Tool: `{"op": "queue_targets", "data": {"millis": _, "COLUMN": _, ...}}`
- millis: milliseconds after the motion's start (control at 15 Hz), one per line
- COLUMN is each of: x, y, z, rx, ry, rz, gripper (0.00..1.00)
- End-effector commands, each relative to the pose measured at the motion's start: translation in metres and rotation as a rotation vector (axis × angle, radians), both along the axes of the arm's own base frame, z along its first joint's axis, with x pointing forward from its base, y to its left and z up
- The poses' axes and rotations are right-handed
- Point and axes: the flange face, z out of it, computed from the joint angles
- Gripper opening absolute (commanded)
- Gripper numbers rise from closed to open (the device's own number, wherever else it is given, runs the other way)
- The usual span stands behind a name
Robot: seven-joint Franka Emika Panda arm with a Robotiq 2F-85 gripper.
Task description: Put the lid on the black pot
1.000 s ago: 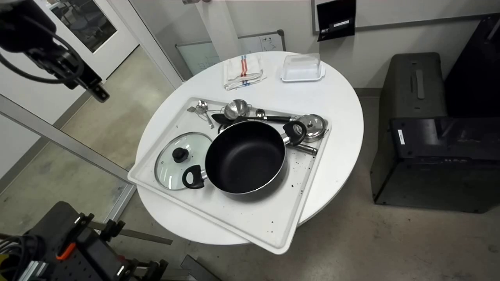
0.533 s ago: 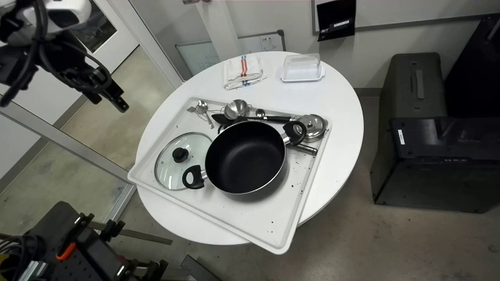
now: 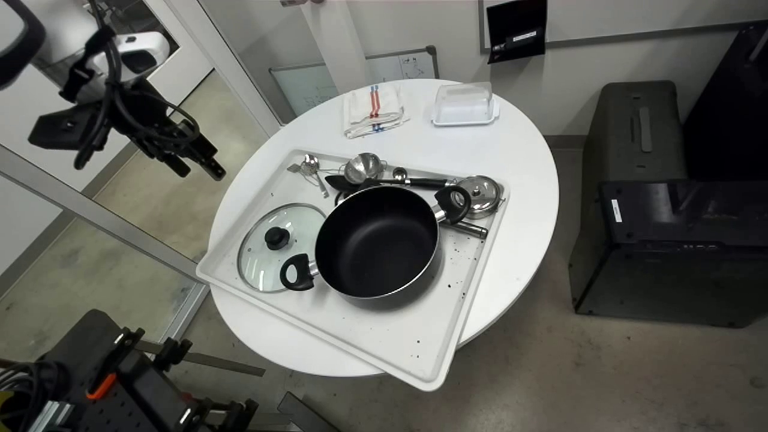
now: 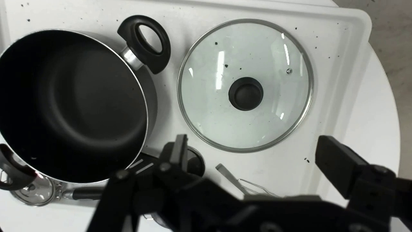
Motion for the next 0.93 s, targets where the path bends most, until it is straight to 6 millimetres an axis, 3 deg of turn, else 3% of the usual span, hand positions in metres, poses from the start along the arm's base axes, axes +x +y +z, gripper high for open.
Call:
{"op": "queue_targets", "data": {"millis": 0, "x": 0.017, "y": 0.020, "z": -0.031, "rx": -0.037, "ry": 0.011, "rz": 0.024, "gripper": 1.00}}
{"op": "queue_targets", "data": {"millis": 467, "x": 0.031, "y": 0.042, "z": -0.091, "rx": -0.062, "ry": 0.062, "rz": 0.047, "gripper": 1.00}}
{"op": "queue_targets", "data": {"millis": 867, "x": 0.035, "y": 0.046, "z": -0.146, "rx": -0.081, "ry": 0.052, "rz": 0.054, "gripper": 1.00}}
